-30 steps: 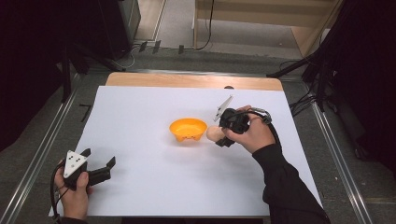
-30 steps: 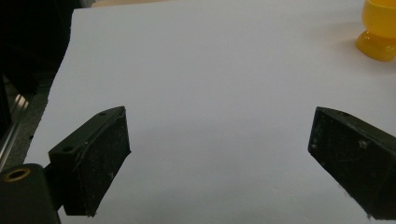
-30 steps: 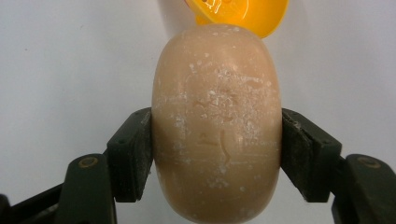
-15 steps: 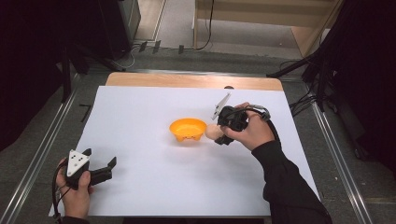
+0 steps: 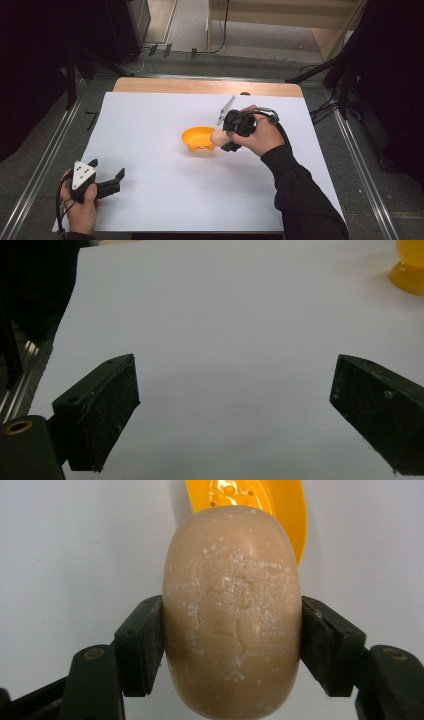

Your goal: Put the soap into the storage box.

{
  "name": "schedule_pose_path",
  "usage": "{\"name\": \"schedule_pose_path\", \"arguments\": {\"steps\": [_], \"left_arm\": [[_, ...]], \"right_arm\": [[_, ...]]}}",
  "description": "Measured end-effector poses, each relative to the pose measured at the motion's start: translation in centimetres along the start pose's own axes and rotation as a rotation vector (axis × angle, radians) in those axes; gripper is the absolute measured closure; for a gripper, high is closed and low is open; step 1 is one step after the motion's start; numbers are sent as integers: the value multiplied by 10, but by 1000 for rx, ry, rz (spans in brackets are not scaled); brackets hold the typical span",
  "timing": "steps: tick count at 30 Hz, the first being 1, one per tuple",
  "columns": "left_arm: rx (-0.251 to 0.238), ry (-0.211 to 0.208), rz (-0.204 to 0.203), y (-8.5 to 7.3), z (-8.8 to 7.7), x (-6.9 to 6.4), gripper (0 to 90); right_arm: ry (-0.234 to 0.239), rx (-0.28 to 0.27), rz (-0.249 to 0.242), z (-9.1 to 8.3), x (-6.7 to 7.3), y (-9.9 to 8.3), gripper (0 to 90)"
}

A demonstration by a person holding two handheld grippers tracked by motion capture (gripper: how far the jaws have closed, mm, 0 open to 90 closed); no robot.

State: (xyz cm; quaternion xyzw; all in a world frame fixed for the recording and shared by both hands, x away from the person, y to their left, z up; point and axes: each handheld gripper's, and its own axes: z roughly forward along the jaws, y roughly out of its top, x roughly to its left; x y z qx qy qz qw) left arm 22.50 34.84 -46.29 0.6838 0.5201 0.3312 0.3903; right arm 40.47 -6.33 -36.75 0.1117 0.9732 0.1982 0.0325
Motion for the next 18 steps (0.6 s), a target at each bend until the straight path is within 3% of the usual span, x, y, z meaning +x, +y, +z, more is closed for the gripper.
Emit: {"name": "schedule_pose_path", "arguments": {"steps": [18], "left_arm": [[-6,-4,0,0,0,0,59]], "right_arm": [[11,-12,-50,0,-3,25,332]]}}
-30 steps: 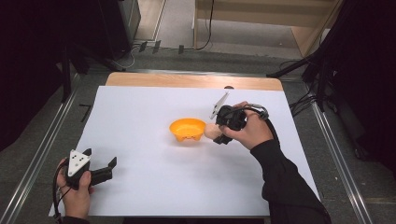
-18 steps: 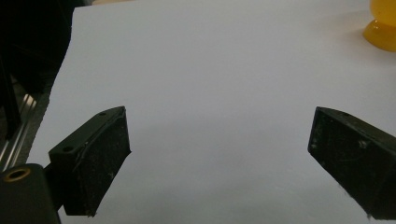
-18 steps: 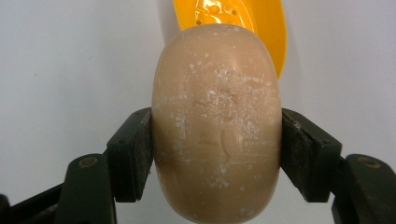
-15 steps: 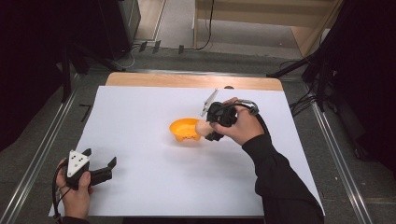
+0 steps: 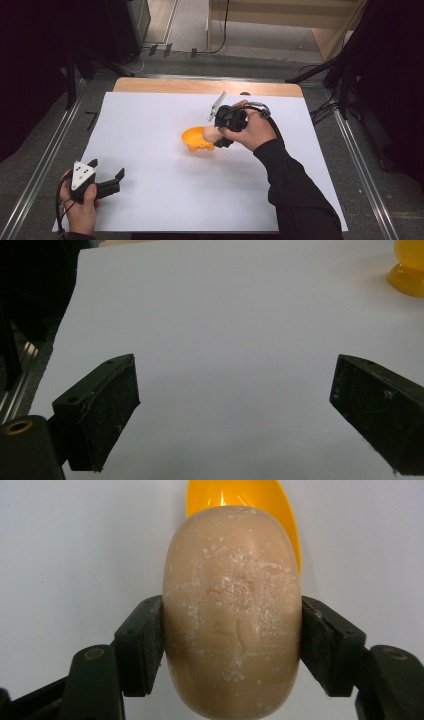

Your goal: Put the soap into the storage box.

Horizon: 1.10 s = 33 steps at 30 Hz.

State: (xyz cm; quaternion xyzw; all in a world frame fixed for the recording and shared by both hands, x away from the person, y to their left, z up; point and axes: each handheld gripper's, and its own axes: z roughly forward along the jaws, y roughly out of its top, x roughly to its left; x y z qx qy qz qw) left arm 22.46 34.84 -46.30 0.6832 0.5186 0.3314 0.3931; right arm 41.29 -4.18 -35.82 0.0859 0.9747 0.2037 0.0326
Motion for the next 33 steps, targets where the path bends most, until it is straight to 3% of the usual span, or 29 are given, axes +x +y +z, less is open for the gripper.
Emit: {"name": "schedule_pose_path", "arguments": {"steps": [10,19,33], "left_arm": [[1,0,1,0,0,0,59],[-2,-2,-3,0,0,1,59],[-2,-2,-3,0,0,1,59]], "right_arm": [[11,5,-18,9,-4,11,331],[28,-2,-71,17,-7,25,331],[55,-8,-111,29,-10,35,331]]}}
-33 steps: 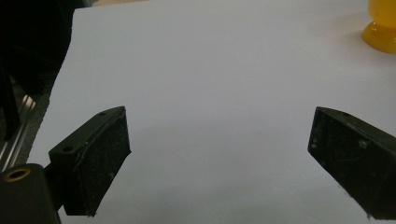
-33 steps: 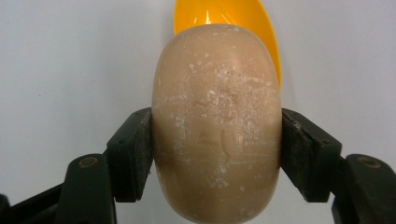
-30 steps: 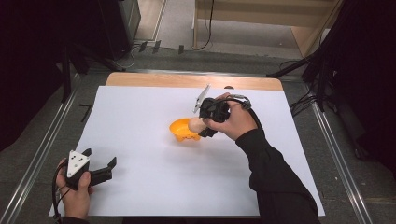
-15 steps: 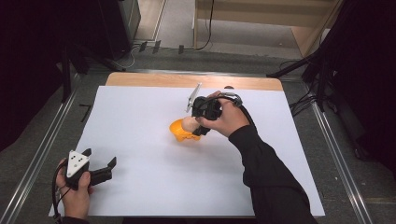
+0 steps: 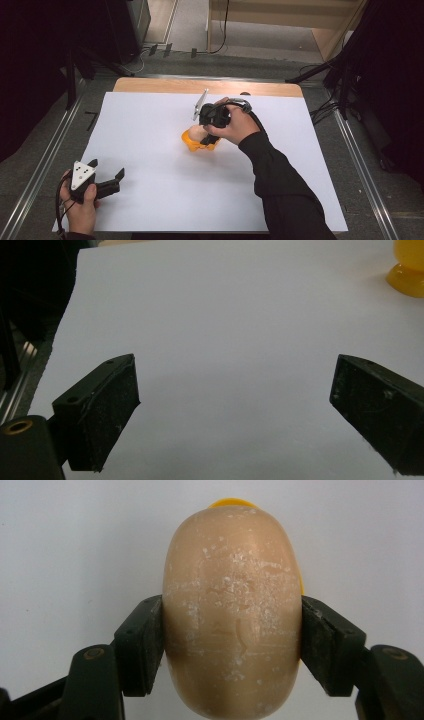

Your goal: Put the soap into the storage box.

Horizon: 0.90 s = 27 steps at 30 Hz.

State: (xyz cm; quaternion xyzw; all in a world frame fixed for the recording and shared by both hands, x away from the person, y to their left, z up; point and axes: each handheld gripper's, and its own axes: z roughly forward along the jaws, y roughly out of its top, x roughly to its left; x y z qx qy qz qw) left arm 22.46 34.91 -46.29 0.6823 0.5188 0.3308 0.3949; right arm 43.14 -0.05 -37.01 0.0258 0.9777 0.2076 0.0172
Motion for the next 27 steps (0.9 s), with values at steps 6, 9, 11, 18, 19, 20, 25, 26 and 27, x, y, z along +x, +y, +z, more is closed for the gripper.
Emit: {"name": "schedule_pose_path", "arguments": {"steps": [6,9,11,18,19,20,25,26,27], "left_arm": [[0,0,1,0,0,0,59],[0,-1,0,0,0,0,59],[0,0,0,0,0,0,59],[0,-3,-2,0,0,0,59],[0,-3,-2,0,0,0,59],[0,-4,-2,0,0,0,59],[-2,-4,-5,0,0,0,59],[-2,-4,-6,0,0,0,59],[-2,-4,-6,0,0,0,59]], "right_arm": [[7,1,-10,4,-3,1,331],[16,5,-11,5,-6,1,331],[19,7,-18,7,-7,1,331],[35,24,-26,13,-11,1,330],[38,26,-24,14,-12,0,330],[40,27,-27,15,-13,0,330],[57,38,-15,18,-16,1,330],[57,38,-15,18,-16,1,330],[59,38,-23,19,-17,1,329]]}}
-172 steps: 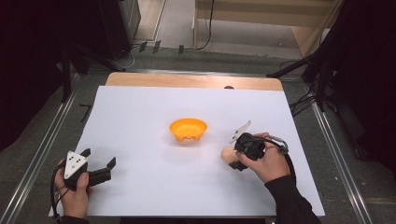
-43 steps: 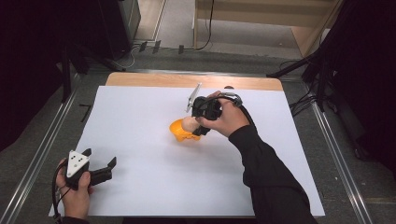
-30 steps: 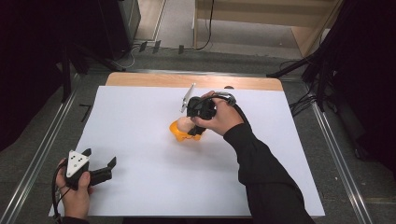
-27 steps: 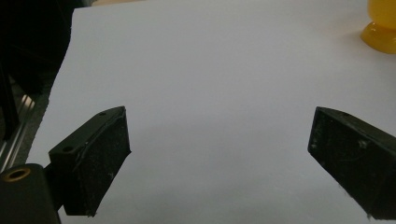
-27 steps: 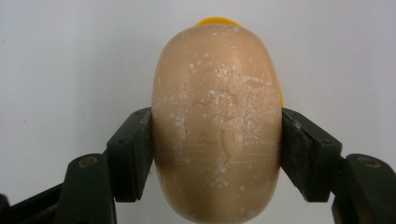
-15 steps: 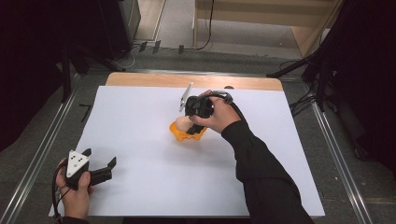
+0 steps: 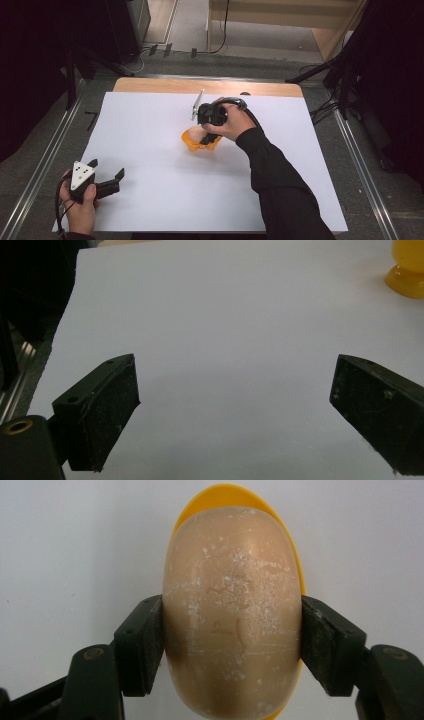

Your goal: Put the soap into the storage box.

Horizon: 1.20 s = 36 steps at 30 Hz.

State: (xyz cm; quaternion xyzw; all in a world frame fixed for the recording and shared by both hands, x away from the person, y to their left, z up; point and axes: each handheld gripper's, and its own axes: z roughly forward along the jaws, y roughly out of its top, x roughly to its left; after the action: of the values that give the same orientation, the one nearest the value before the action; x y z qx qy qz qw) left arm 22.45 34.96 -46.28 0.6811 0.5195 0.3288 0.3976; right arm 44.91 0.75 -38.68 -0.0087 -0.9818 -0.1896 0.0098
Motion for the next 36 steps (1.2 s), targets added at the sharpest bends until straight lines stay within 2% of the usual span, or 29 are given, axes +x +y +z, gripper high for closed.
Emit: {"name": "schedule_pose_path", "arguments": {"steps": [2,5,7,15,17,21,26,30,35,36], "left_arm": [[0,-1,-1,0,0,0,59],[0,-2,0,0,0,0,59],[0,-2,0,0,0,0,59],[1,-2,0,0,0,0,59],[1,-2,0,0,0,0,59],[2,-1,1,0,0,0,59],[5,-1,3,0,0,0,59],[3,-5,6,0,0,0,59],[3,-7,6,0,0,0,59],[5,-6,10,0,1,0,59]], "right_arm": [[-9,-2,-13,1,-2,1,329],[17,1,-7,2,-2,1,329],[17,19,4,3,-2,0,329],[8,16,-1,3,-3,-1,328],[14,20,15,2,-2,-2,326],[2,-24,27,-4,-3,-4,308],[-12,-33,23,-8,-2,-6,286],[-22,-53,42,-11,1,-11,262],[-13,-87,58,-12,7,-18,168],[-52,-110,56,-15,9,-21,132]]}}
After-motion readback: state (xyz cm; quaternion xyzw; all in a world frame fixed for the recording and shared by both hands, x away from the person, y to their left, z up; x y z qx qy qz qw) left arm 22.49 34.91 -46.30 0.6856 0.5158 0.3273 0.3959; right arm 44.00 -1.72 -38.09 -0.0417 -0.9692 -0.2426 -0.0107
